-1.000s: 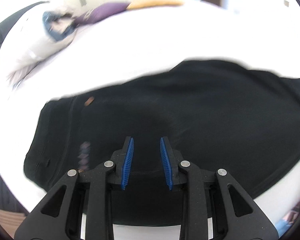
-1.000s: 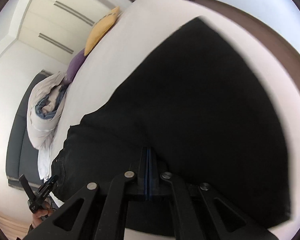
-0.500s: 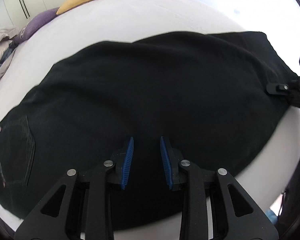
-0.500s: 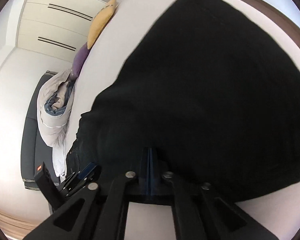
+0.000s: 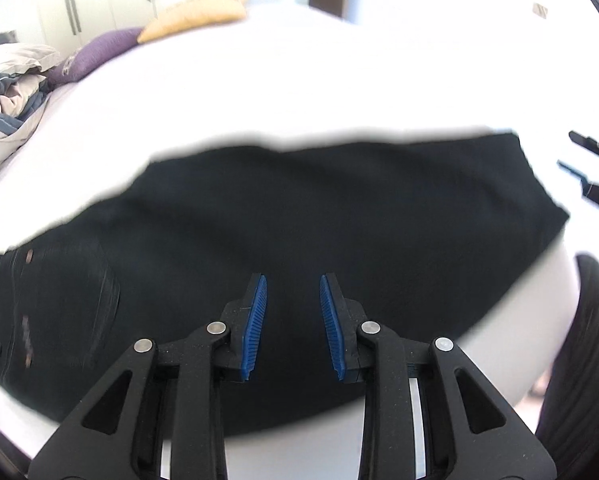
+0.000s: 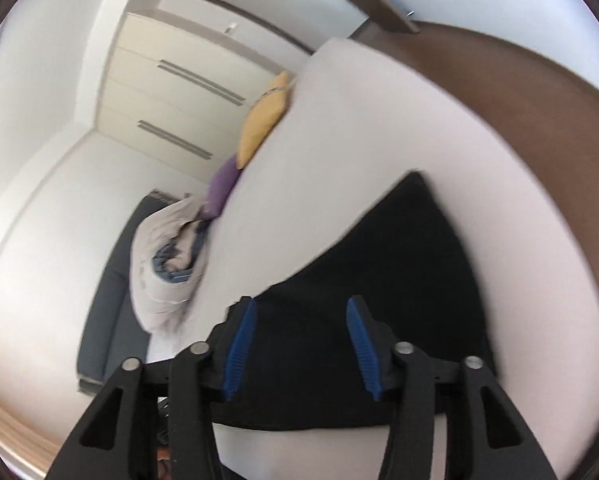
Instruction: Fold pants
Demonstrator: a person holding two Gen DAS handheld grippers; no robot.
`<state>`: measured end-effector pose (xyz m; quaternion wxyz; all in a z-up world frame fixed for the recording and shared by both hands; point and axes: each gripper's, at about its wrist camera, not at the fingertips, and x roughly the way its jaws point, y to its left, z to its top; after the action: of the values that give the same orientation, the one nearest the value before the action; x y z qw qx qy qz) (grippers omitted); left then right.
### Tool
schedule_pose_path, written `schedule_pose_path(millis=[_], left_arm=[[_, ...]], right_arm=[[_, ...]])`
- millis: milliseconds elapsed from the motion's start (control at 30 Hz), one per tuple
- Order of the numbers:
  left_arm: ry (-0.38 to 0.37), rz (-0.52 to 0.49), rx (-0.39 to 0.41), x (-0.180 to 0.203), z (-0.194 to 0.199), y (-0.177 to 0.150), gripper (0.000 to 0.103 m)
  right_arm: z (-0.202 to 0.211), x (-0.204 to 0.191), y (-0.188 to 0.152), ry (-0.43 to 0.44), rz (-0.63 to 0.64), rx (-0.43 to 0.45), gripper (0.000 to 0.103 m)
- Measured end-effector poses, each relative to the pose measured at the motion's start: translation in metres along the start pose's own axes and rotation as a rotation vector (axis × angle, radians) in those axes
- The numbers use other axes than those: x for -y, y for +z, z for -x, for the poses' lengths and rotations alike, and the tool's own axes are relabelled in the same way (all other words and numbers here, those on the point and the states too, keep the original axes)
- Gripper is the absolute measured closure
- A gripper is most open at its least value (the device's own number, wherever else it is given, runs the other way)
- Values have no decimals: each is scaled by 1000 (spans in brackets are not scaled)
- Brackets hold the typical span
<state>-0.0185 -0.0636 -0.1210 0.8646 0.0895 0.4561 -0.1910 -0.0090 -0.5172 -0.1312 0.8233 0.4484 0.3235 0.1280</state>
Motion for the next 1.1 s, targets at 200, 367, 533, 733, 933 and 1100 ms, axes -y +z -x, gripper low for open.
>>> schedule_pose_path(millis=[200,367,533,733,933,1100], left_arm=[[-106,212,-34,4,-88,70,76],[-94,256,-55,-15,-118,68,76],[-65,281,-33,-37,-117,69,76],[37,340,-19,-76,-104,60,76],[77,479,65,-117,-69,58,76],[37,458,60,-94,-63,55,70]], right_arm=[[-147,17,-15,159,-136,-189,45],[-168,37,-16,39,-158,-113,103],[-89,75,34,-148,-179,144,103],[32,112,47,-399,-273,402,72],[79,77,4,-246,-237,391,44],[62,48,-68,-156,-280,278,41]])
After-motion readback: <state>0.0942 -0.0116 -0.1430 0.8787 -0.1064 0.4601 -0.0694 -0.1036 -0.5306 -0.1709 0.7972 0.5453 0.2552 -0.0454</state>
